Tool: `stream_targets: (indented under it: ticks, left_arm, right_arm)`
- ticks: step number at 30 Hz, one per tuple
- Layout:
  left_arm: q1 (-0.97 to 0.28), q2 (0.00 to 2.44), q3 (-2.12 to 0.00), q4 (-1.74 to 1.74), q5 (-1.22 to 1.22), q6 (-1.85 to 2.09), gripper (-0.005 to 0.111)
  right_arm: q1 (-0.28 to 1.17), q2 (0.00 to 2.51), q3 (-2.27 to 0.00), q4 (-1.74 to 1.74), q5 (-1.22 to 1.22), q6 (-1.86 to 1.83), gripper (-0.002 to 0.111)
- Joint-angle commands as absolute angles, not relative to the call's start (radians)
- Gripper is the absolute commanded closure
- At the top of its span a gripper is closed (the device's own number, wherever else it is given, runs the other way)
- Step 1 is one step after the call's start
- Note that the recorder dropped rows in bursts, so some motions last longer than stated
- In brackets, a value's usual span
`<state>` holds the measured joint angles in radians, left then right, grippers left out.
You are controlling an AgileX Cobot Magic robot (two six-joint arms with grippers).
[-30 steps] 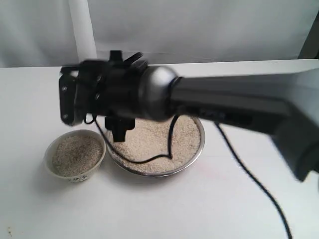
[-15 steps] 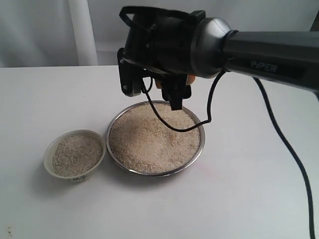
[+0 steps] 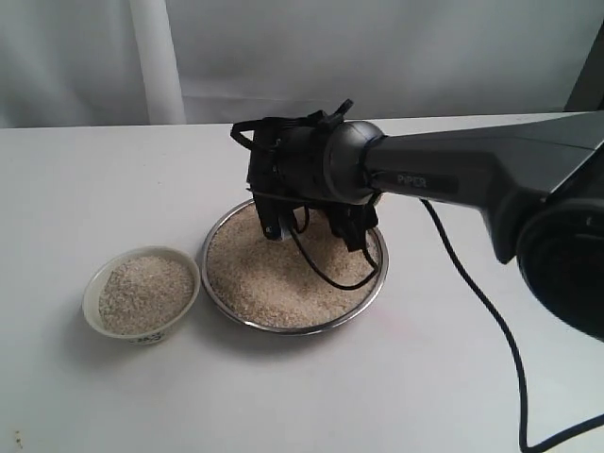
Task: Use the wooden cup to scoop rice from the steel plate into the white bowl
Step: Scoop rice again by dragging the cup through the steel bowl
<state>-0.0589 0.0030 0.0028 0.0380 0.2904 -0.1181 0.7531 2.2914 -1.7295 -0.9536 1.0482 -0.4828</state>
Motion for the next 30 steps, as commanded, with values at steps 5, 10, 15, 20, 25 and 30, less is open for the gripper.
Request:
stream_targets:
  ticks: [5,10,15,20,25,30]
  left_arm:
    - [-0.063,0.0,0.0,0.031,0.285,-0.123,0.107]
    - [-0.063,0.0,0.0,0.031,0.285,-0.123,0.107]
    - [-0.063,0.0,0.0,0.031,0.285,-0.123,0.107]
    - [-0.063,0.0,0.0,0.031,0.285,-0.123,0.107]
    - [-0.063,0.0,0.0,0.031,0.285,-0.123,0.107]
    - [-0.063,0.0,0.0,0.031,0.285,-0.123,0.107]
  right_arm:
    - [0.747,2.327,-1.736,-0.983,1.046,-0.493,0.108]
    - [0.747,2.334,-1.736,-0.973,1.02,-0.491,0.108]
    - [0.747,2.334,-1.736,-0.929,0.977,-0.491,0.108]
    - [0.749,2.334,-1.736,-0.845,0.903,-0.491,0.108]
    - [0.769,2.333,-1.736,-0.791,0.837,-0.493,0.108]
    - [0.769,2.331,-1.736,-0.699,0.805,-0.493,0.108]
